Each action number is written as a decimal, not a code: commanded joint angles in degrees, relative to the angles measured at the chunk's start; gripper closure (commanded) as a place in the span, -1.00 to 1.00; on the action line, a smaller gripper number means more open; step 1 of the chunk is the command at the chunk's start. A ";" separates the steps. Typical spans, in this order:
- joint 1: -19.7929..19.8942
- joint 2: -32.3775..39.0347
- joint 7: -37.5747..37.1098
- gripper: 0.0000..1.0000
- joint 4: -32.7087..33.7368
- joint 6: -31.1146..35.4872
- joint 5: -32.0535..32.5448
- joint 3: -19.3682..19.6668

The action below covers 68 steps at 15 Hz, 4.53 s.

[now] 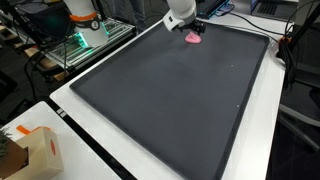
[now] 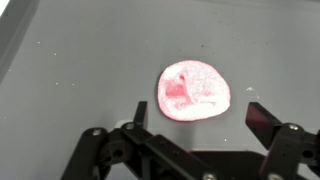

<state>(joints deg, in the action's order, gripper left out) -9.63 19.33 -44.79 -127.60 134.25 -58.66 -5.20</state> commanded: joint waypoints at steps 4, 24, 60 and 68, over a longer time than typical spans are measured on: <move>-3.59 -3.58 -1.36 -1.00 0.65 -0.77 17.45 0.09; -7.14 -2.41 15.73 -1.00 16.47 -13.80 50.44 -4.77; -10.26 6.95 30.98 -0.40 6.61 9.53 62.25 -4.48; -10.30 6.89 31.33 0.78 6.98 9.28 62.24 -4.67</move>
<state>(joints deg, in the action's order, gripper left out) -19.12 25.64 -13.23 -120.37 142.49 2.37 -10.37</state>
